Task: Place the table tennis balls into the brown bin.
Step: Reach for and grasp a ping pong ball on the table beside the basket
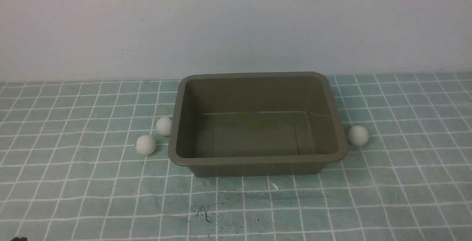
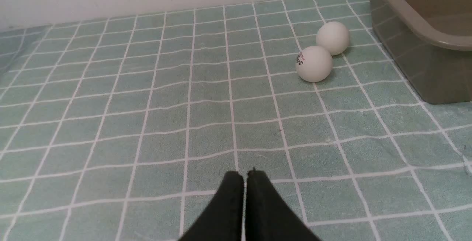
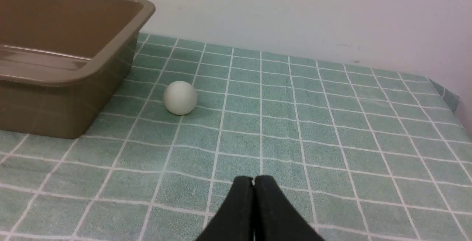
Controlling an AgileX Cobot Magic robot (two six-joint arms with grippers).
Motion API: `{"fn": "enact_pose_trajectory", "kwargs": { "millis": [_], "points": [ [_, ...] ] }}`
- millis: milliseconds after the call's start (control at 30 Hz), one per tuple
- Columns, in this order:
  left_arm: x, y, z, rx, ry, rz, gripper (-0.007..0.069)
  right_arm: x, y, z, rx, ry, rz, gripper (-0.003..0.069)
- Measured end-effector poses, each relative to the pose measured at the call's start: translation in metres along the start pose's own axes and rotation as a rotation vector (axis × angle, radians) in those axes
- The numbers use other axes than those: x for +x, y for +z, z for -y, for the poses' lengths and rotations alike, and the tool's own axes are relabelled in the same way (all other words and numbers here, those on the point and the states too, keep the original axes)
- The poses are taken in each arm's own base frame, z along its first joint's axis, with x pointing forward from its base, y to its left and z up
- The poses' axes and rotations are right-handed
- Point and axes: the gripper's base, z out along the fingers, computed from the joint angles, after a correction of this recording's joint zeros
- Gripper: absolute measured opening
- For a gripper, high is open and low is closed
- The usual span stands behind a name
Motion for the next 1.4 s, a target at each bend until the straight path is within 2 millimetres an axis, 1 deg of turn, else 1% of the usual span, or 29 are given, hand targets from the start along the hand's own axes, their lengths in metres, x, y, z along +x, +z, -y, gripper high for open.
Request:
{"fn": "enact_pose_trajectory", "kwargs": {
  "millis": [533,667,1000,1100,1167,1233,1300,1400],
  "points": [
    [0.0,0.0,0.0,-0.001,0.002,0.0,-0.0005,0.0,0.0,0.0,0.0,0.0,0.0,-0.0015],
    [0.0,0.0,-0.001,-0.015,0.058,-0.001,-0.0005,0.0,0.0,0.0,0.0,-0.001,0.0,-0.0015],
    [-0.001,0.0,-0.003,-0.029,0.096,0.013,-0.0005,0.0,0.0,0.0,0.0,-0.001,0.0,-0.0015],
    [-0.008,0.0,-0.001,-0.017,0.02,0.093,-0.0005,0.0,0.0,0.0,0.001,-0.004,0.0,-0.0015],
    [-0.015,-0.001,-0.001,0.0,-0.078,0.163,-0.0005,0.0,0.0,0.0,-0.001,0.007,0.005,-0.0015],
    [-0.022,-0.003,0.0,0.025,-0.215,0.248,-0.0005,-0.003,0.0,-0.001,-0.012,0.102,0.047,-0.0015],
    [-0.029,-0.005,-0.001,0.039,-0.302,0.324,-0.0005,-0.009,0.0,-0.001,-0.028,0.275,0.113,-0.0015],
    [-0.04,-0.009,-0.004,0.048,-0.387,0.461,-0.0005,-0.02,-0.002,0.002,-0.053,0.63,0.244,-0.0015]
  ]
}}
